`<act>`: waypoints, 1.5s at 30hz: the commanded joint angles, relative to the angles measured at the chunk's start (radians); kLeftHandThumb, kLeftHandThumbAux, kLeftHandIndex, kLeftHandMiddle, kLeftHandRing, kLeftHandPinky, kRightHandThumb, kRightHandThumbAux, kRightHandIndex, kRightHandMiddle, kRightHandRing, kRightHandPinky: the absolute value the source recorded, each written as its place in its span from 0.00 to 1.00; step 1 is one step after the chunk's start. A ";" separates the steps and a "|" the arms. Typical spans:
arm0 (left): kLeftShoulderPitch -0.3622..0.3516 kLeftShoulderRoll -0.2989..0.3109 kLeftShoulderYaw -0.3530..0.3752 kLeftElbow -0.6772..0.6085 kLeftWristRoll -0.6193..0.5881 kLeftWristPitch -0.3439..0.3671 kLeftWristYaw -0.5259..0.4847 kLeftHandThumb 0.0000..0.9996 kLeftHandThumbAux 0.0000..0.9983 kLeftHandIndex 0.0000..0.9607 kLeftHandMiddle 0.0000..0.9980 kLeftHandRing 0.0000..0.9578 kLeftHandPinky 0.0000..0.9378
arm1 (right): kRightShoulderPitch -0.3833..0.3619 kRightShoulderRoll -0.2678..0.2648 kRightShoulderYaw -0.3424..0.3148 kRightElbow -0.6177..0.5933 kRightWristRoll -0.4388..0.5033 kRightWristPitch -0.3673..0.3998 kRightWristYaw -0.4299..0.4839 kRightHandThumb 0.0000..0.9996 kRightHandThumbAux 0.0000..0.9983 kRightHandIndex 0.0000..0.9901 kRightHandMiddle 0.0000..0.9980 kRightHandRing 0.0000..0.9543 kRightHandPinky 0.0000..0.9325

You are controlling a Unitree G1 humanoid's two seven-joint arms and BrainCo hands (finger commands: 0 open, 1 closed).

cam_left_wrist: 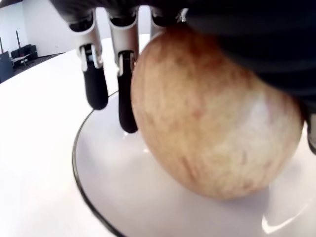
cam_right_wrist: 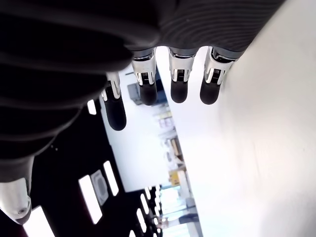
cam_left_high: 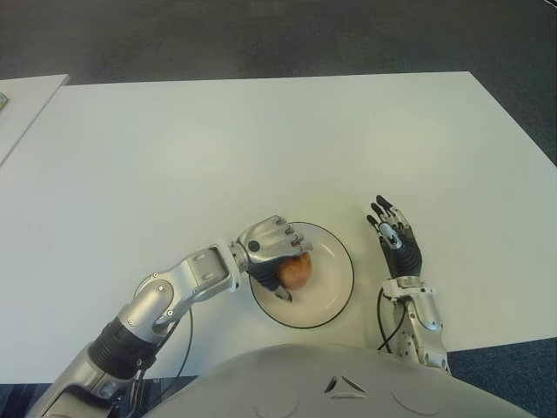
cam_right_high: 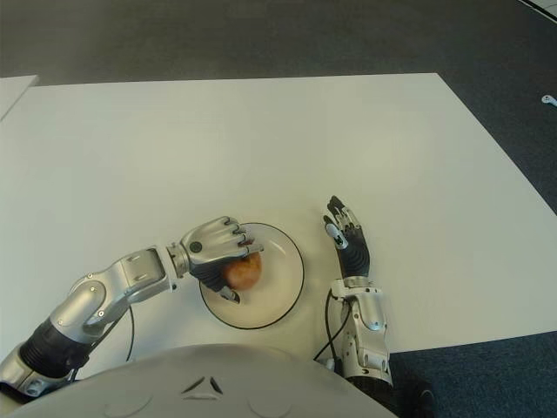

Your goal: Put the apples into the plate.

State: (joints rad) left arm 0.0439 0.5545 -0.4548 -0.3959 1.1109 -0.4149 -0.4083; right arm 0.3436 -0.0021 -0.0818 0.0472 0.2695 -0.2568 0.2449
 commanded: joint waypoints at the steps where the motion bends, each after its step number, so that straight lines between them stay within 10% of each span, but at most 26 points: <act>1: -0.002 0.005 -0.007 -0.005 -0.019 0.012 -0.040 0.00 0.33 0.00 0.00 0.00 0.00 | 0.024 0.002 0.008 0.027 -0.010 0.047 -0.007 0.28 0.58 0.17 0.07 0.00 0.00; 45: 0.004 0.034 0.054 -0.008 -0.046 -0.003 0.020 0.00 0.25 0.00 0.00 0.00 0.00 | 0.027 0.013 0.008 0.040 -0.001 0.075 -0.018 0.24 0.61 0.10 0.07 0.01 0.00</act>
State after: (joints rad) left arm 0.0230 0.5835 -0.4375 -0.3871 1.0782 -0.4516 -0.4011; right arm 0.3362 0.0013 -0.0789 0.0466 0.2748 -0.2198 0.2321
